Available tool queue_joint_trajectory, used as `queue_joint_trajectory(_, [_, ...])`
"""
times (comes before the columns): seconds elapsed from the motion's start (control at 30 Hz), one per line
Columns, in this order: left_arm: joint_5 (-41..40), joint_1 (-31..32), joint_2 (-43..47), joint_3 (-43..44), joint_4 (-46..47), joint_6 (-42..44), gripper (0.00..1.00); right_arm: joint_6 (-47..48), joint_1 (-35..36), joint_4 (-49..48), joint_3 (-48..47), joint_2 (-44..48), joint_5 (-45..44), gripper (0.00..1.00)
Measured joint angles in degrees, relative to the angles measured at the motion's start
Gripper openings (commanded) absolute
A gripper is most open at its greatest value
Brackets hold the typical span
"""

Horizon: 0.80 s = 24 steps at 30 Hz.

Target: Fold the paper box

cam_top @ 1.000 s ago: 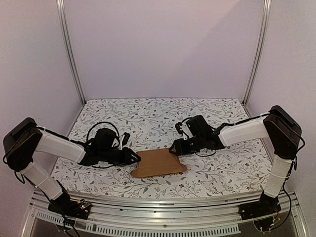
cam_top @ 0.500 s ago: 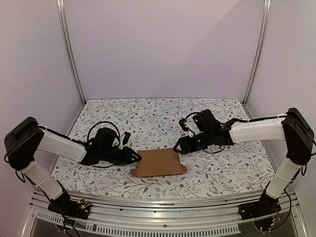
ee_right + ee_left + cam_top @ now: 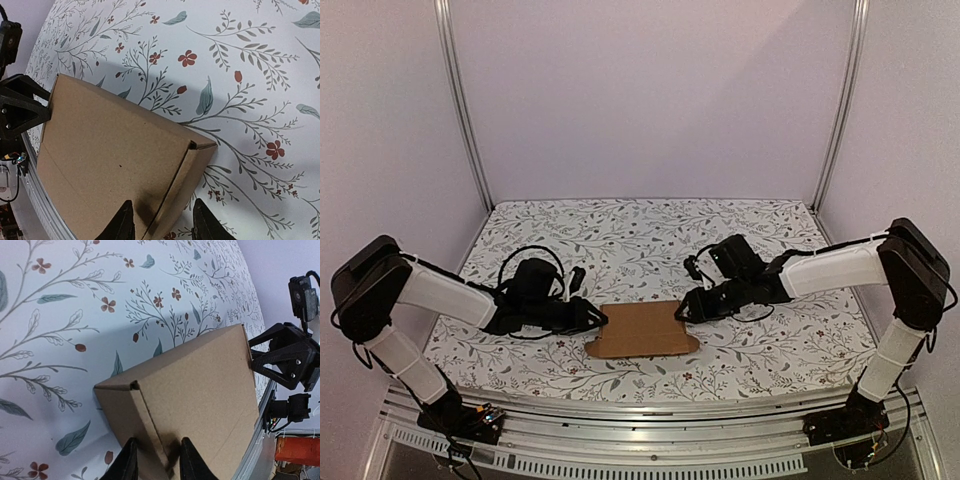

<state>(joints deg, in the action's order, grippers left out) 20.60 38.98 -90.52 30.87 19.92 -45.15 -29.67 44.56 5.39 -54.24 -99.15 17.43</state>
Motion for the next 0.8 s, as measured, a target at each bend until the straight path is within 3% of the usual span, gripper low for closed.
queue_joint_trajectory(0.13, [0.02,0.0,0.0,0.0,0.0,0.0,0.27,-1.11,0.0,-1.03,0.24,-0.9,0.72,0.31])
queue_joint_trajectory(0.5, [0.24,0.0,0.09,-0.04,-0.48,0.04,0.34,-4.02,-0.46,-6.78,2.51,-0.94,1.57,0.0])
queue_joint_trajectory(0.8, [1.42,0.0,2.12,-1.09,-1.88,-0.52,0.51,-4.61,-0.48,-11.52,5.77,0.24,0.87,0.0])
